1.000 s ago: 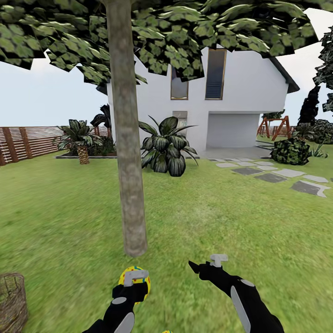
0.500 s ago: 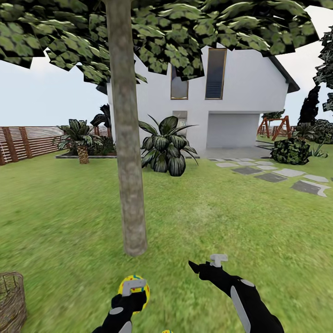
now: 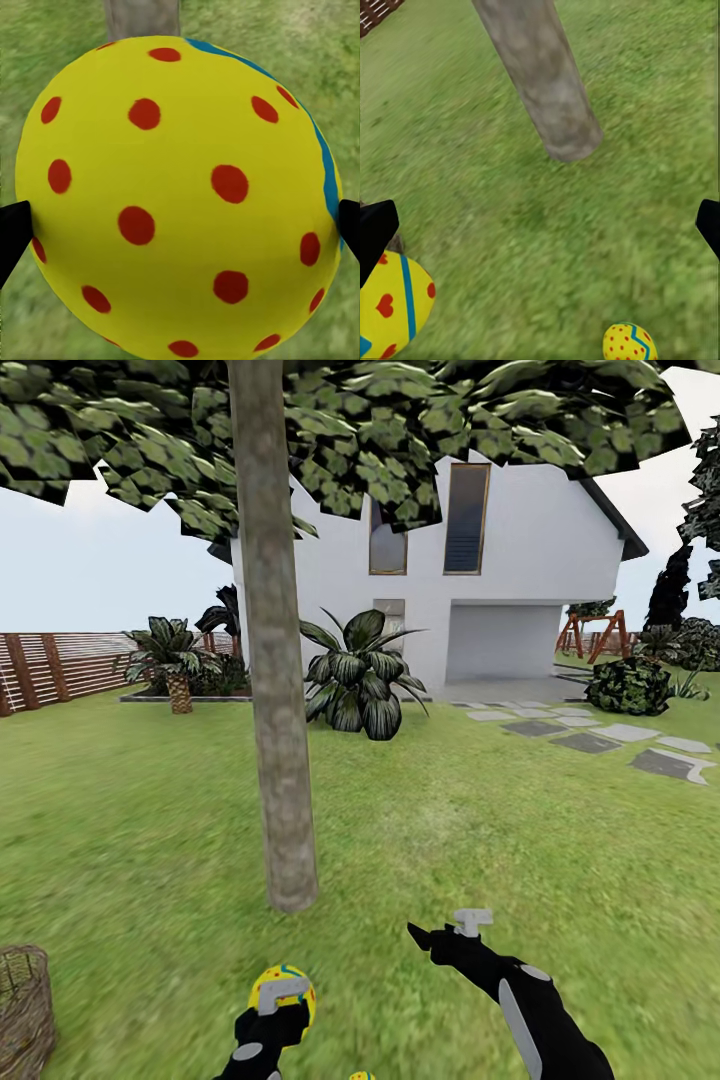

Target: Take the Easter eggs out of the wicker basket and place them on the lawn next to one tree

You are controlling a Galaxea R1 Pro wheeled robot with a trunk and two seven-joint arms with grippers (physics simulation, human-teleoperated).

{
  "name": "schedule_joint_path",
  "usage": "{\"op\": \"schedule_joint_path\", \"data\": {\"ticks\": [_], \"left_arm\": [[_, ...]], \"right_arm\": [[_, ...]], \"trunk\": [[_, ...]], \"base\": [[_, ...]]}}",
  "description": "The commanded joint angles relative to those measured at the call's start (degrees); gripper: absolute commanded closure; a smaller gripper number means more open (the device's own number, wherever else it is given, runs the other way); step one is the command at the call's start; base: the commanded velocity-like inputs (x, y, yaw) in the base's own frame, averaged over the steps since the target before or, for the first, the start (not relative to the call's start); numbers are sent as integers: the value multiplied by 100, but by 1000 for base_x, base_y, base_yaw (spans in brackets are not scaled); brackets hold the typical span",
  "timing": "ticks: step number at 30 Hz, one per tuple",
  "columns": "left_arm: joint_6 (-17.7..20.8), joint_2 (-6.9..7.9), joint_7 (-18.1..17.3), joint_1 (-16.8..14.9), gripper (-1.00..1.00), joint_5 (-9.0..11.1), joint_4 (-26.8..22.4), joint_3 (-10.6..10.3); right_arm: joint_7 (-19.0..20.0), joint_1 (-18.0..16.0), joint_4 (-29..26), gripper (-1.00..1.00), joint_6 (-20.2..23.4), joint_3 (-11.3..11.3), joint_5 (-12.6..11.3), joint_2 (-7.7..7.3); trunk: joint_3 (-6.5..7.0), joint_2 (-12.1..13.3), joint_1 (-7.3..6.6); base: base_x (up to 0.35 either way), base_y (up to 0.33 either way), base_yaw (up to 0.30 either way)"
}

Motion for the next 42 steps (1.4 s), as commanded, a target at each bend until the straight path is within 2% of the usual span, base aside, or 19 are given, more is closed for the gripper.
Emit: {"op": "schedule_joint_path", "data": {"ticks": [1,14,21,42], "left_arm": [[10,4,45,-9,100,21,8,-26],[-101,-11,42,-20,100,16,144,-26],[-102,-90,42,-25,100,9,237,-35],[-102,-93,43,-22,100,9,240,-35]], "right_arm": [[35,-4,-6,-100,52,-26,-44,5],[54,-4,-1,-100,41,-29,-53,1],[49,-4,22,-100,42,-30,-53,1],[36,-4,65,-100,41,-25,-44,1]], "trunk": [[-27,-49,24],[-261,-570,309],[-370,-851,463],[-740,-1693,924]], "base": [[0,0,0],[0,0,0],[0,0,-74],[0,0,-10]]}}
